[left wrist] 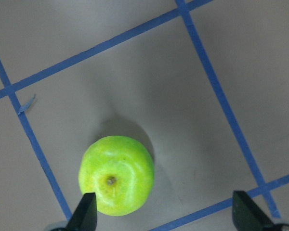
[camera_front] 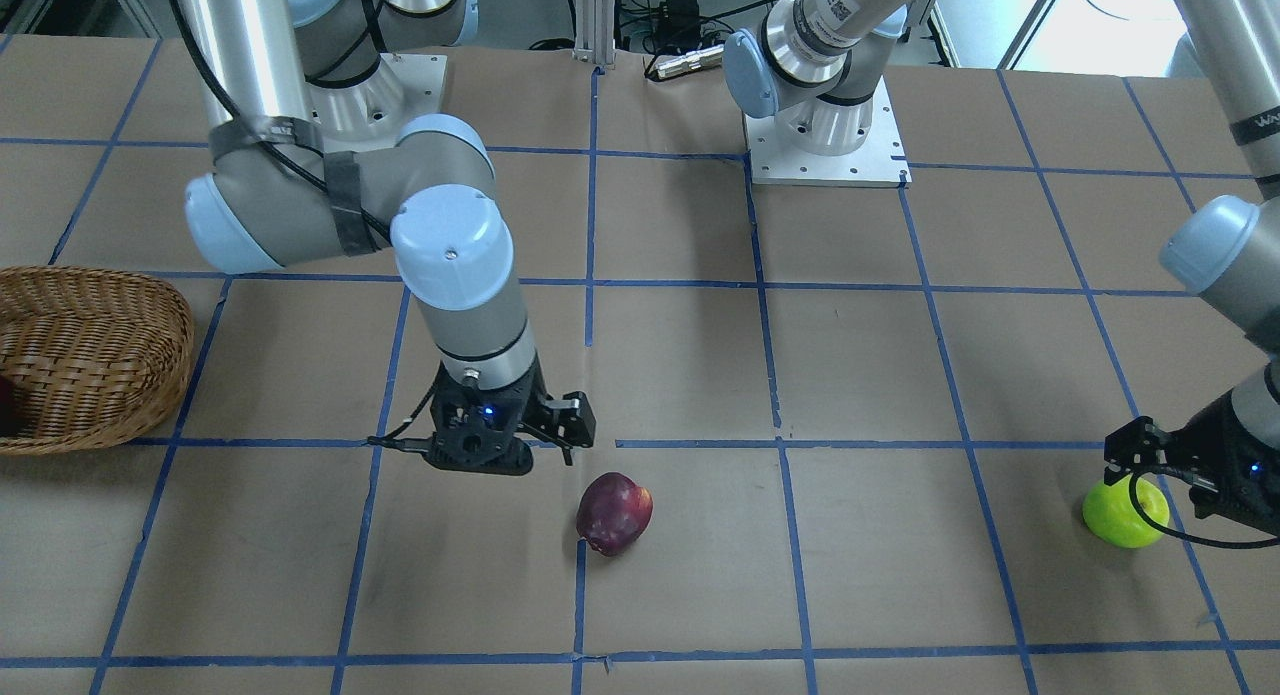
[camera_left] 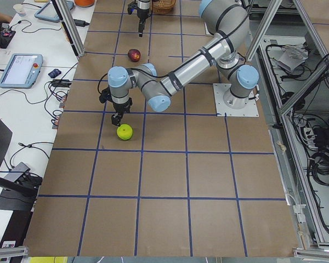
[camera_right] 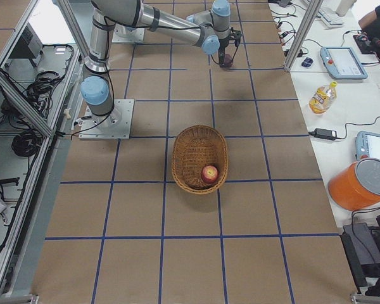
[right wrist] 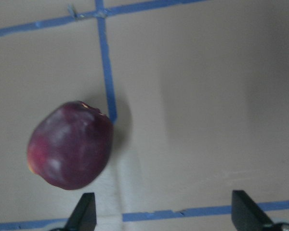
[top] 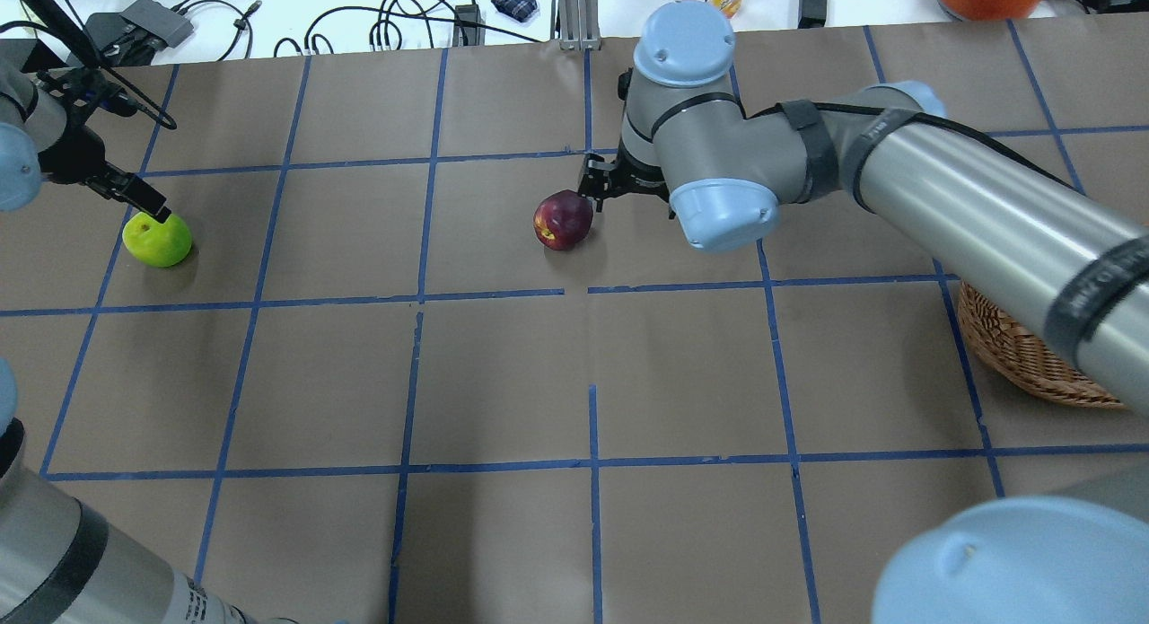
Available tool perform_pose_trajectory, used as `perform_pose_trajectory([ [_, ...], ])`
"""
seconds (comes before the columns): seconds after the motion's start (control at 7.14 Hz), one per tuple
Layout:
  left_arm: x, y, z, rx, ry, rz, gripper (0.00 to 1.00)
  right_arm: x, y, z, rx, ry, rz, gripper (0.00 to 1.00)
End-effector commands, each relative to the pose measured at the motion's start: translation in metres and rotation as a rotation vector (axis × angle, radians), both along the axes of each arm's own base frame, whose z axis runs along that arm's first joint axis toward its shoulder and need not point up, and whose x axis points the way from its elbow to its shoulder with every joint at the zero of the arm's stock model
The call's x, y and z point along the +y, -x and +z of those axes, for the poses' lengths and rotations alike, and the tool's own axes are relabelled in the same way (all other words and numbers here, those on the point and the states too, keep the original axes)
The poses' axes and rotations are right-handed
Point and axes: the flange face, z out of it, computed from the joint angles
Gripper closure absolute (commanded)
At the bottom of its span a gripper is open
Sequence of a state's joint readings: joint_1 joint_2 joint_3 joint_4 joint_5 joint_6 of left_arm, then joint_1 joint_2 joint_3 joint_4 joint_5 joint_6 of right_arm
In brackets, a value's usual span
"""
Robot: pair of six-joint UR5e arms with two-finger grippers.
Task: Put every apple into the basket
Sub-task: 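Lift the purple apple with the right gripper while the left grasps the green apple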
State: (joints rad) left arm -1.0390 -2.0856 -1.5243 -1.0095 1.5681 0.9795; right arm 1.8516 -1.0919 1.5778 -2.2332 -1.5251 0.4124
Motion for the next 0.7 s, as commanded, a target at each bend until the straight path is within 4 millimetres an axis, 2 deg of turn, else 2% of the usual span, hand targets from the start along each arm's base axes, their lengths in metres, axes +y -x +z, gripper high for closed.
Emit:
perform_pose_trajectory([
  [0.0, -0.003, -0.005, -0.031, 0.01, -0.029, -0.02, 0.0, -0.027, -0.046, -0.015, -0.01, 0.014, -0.016, 0.0],
  [0.14, 0.0, -0.009, -0.045, 0.023, -0.05, -0.014, 0.0, -0.028, -0.05, -0.018, -0.024, 0.005, -0.01, 0.0],
  [0.28, 0.005, -0.026, -0.054, 0.03, -0.06, 0.011, 0.0, -0.027, -0.053, -0.023, -0.035, -0.007, 0.002, 0.0],
  [0.42, 0.005, -0.042, -0.057, 0.025, -0.056, -0.012, 0.0, -0.027, -0.059, -0.04, -0.065, -0.04, 0.027, 0.0],
  [0.56, 0.007, -0.042, -0.063, 0.031, -0.064, -0.029, 0.0, -0.029, -0.06, -0.053, -0.058, -0.046, 0.029, 0.0],
])
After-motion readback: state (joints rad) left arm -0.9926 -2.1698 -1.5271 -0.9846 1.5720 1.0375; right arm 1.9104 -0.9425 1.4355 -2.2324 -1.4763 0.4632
